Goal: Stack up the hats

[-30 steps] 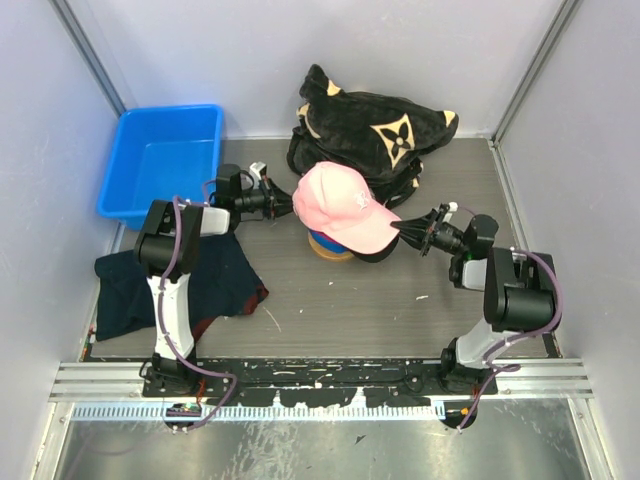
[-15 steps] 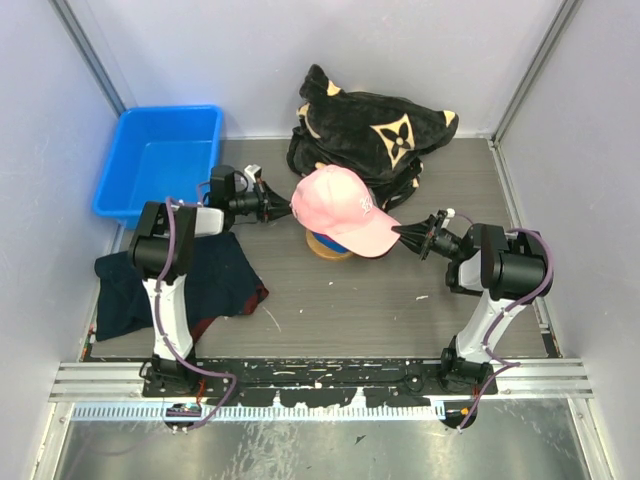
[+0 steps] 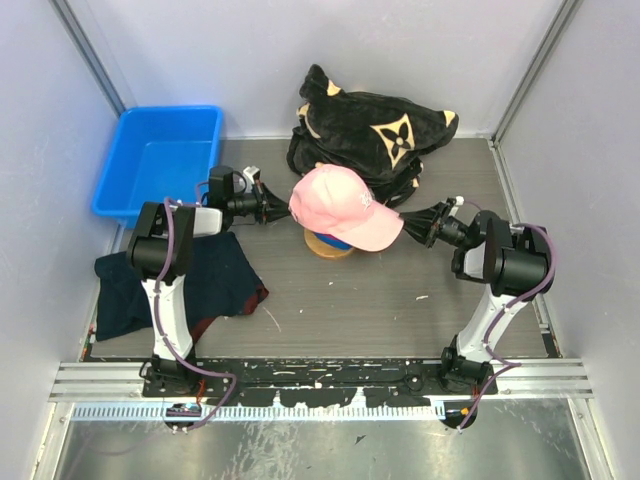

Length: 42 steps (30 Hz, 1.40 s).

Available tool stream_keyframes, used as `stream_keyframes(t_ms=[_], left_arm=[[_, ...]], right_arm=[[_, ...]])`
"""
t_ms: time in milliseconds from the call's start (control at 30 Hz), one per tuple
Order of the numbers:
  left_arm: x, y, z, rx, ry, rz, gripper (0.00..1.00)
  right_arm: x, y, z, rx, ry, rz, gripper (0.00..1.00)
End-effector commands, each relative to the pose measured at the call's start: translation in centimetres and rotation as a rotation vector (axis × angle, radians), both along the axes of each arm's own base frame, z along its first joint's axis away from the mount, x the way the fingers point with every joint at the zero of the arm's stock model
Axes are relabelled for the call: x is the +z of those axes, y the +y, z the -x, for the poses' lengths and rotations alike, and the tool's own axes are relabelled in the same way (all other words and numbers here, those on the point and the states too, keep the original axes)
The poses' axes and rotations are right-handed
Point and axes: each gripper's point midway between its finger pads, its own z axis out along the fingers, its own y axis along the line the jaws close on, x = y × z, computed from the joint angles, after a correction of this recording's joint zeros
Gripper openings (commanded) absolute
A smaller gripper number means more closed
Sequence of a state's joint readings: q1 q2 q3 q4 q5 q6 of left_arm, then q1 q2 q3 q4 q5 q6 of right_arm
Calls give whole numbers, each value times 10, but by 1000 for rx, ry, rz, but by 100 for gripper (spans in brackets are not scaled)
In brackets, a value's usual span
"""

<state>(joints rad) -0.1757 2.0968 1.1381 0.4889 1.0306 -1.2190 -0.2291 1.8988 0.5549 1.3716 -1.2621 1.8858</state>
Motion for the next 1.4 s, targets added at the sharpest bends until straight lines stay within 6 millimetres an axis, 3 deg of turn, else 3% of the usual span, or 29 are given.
stream_keyframes(t_ms=[0, 267, 367, 500, 900, 1033, 1233, 1367], left_arm=[[-7, 7, -1, 40, 34, -33, 2], [1, -1, 6, 34, 26, -26, 2], [2, -2, 10, 34, 31, -25, 2], [5, 1, 13, 56, 35, -34, 5], [7, 40, 3, 263, 26, -247, 34], [5, 41, 5, 275, 43, -247, 44], [40, 38, 0, 326, -85, -125, 46], [73, 43, 2, 341, -209, -151, 49]], right_arm=[[16, -10, -23, -34, -109, 52, 33], [12, -22, -47, -49, -120, 160, 38], [-8, -25, -50, -12, -76, 288, 40], [-18, -34, -48, 51, -52, 476, 42], [-17, -44, -50, 18, -58, 551, 43], [-12, -45, -52, 13, -73, 562, 42], [-16, -49, -52, 15, -69, 606, 43], [-23, -57, -54, 14, -57, 696, 43]])
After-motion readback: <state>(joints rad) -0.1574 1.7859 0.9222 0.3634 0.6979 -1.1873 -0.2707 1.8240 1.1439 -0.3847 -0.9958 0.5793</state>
